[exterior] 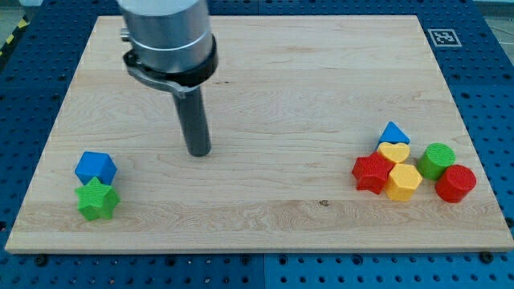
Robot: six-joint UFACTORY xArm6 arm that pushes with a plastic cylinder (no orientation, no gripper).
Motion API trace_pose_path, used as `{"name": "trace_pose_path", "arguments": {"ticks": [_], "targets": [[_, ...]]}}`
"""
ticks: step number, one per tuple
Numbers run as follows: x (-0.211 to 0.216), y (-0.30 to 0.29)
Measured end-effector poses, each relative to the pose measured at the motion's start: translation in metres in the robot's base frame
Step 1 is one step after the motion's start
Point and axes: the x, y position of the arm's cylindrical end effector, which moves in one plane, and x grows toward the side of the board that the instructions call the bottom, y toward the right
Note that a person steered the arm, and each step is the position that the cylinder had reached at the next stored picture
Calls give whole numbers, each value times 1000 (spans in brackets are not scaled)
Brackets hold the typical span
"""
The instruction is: Move your arm left to the red star
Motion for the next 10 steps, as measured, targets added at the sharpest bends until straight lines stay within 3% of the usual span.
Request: {"name": "trace_pose_path", "arguments": {"ticks": [8, 10], "targets": [[1, 139], [40, 153]]}}
